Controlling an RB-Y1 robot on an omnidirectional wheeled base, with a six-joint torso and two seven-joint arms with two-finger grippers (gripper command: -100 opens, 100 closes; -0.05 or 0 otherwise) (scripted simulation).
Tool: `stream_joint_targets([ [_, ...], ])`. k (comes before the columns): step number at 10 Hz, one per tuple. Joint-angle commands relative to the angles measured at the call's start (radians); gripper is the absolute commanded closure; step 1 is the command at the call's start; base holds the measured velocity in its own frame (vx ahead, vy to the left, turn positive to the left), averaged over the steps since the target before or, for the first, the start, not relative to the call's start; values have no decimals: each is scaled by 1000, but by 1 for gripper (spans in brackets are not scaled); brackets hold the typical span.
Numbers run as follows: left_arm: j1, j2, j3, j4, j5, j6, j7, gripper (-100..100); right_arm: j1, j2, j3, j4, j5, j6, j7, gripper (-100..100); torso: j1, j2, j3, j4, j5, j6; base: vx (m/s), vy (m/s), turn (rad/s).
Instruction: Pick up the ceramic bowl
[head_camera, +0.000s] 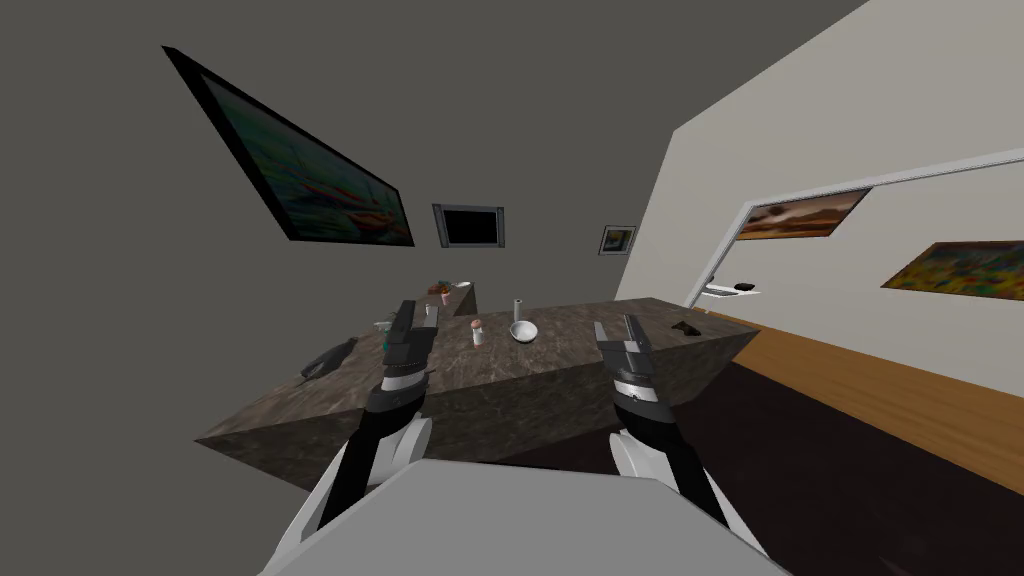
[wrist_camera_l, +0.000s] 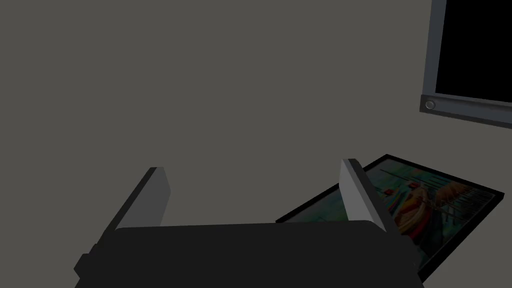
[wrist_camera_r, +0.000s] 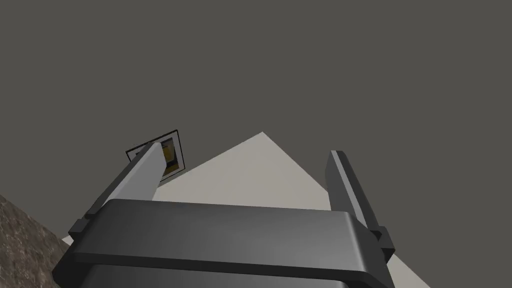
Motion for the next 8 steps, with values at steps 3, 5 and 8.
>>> stream_joint_targets([
  [3, 0, 0, 0, 0, 0, 0, 0, 0, -13, -108, -24, 43, 15, -30, 0, -100, -2, 4, 2, 1, 0, 0, -71, -23, 162],
  [5, 0, 0, 0, 0, 0, 0, 0, 0, -17, -157, -30, 61, 21, -41, 0, -100, -2, 4, 3, 1, -1, 0, -55, -19, 61],
  [8, 0, 0, 0, 0, 0, 0, 0, 0, -27, -238, -44, 104, 38, -64, 1, -100, -1, 4, 2, 1, 0, 0, -62, -7, 135],
])
